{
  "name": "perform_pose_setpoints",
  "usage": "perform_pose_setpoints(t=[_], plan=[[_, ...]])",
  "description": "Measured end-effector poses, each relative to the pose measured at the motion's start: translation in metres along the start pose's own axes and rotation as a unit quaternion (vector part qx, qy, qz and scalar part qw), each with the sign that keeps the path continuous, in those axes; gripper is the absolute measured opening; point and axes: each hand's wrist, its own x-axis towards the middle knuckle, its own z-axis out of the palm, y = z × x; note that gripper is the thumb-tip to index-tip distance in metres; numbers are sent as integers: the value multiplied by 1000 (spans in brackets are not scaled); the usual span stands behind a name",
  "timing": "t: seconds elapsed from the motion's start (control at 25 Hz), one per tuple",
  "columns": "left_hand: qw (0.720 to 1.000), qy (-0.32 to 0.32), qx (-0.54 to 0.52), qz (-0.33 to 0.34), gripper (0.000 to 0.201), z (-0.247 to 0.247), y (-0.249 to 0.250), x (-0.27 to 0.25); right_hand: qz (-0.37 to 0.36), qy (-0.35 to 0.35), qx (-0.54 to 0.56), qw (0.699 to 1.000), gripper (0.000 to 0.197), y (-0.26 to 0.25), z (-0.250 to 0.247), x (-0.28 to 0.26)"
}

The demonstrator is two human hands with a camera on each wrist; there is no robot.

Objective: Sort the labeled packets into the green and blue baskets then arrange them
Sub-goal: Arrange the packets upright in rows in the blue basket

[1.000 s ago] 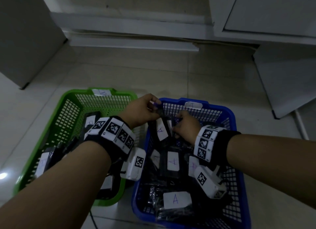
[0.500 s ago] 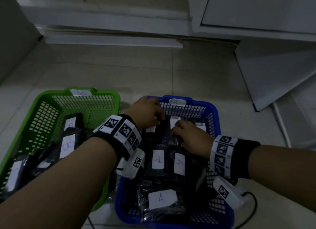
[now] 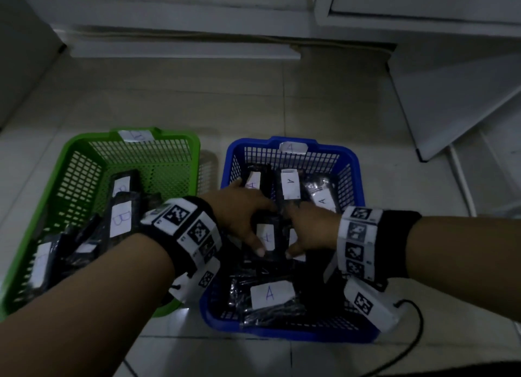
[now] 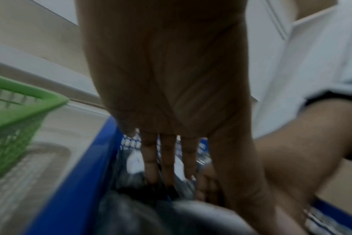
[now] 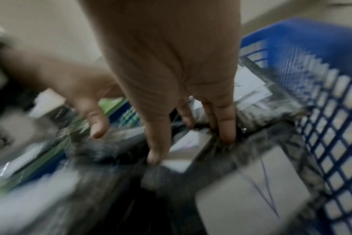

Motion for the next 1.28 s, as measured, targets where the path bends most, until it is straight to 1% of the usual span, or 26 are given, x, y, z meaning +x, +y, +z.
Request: perform_pose_setpoints(t=[0.04, 0.08, 0.16, 0.2, 0.24, 0.28, 0.32, 0.4, 0.44, 0.52, 0.6, 0.68, 0.72, 0.76, 0.8, 0.84, 0.88, 0.92, 0.96, 1.04, 1.08, 1.16, 1.2, 1.24, 1.28], plan=[[1000, -13, 21, -2, 93, 6, 5, 0, 2, -10, -6, 1000, 91, -2, 5, 0], [999, -12, 30, -9, 97, 11, 8, 1, 10, -20, -7, 1000, 95, -3, 5, 1], [999, 1, 32, -17, 100, 15, 8, 3, 31, -33, -18, 999, 94, -7, -5, -2], [999, 2, 39, -20, 101, 16, 7, 4, 35, -30, -37, 998, 90, -6, -9, -4], [998, 7, 50, -25, 101, 14, 6, 4, 36, -23, -59, 997, 81, -5, -14, -5], [998, 13, 53, -29, 100, 12, 5, 3, 38, -21, -64, 997, 69, -3, -19, -6], [998, 20, 41, -35, 97, 10, 3, 2, 45, -21, -41, 998, 56, 1, -25, -6], [998, 40, -28, -44, 81, 4, -1, -1, 70, -6, 53, 996, 38, 11, -40, -5], [995, 56, -76, -44, 69, 0, -5, -3, 81, 8, 87, 993, 34, 16, -49, -2], [983, 78, -163, -39, 42, -7, -9, -6, 85, 50, 98, 990, 33, 25, -65, 5], [973, 92, -204, -45, 26, -13, -12, -9, 84, 122, 118, 982, 34, 30, -74, 17], [964, 119, -228, -59, 21, -18, -15, -11, 98, 201, 164, 961, 36, 36, -75, 26], [957, 140, -243, -69, 20, -20, -16, -11, 108, 228, 174, 952, 36, 37, -73, 27], [950, 164, -254, -81, 21, -21, -18, -10, 114, 246, 166, 948, 34, 37, -68, 26], [941, 192, -262, -93, 22, -23, -19, -8, 111, 252, 144, 951, 31, 35, -60, 24], [931, 222, -273, -101, 23, -24, -20, -5, 99, 235, 111, 961, 29, 32, -53, 22], [919, 249, -289, -105, 24, -25, -21, -1, 76, 199, 73, 974, 31, 29, -46, 19], [909, 266, -302, -107, 24, -26, -21, 3, 55, 161, 44, 984, 34, 27, -40, 17], [906, 275, -303, -108, 25, -27, -20, 7, 46, 140, 32, 989, 38, 27, -37, 14], [913, 278, -278, -111, 28, -29, -18, 19, 48, 154, 19, 987, 46, 33, -38, 7], [915, 281, -268, -111, 29, -29, -19, 26, 50, 158, -10, 986, 55, 36, -39, 2], [914, 292, -259, -114, 29, -28, -18, 40, 51, 119, -101, 986, 70, 43, -37, -7], [914, 305, -242, -114, 31, -27, -18, 45, 52, 106, -139, 983, 71, 46, -35, -11], [918, 320, -203, -114, 34, -27, -18, 48, 52, 107, -157, 980, 69, 50, -34, -12], [927, 325, -152, -108, 39, -26, -18, 49, 52, 114, -156, 980, 66, 54, -32, -13]])
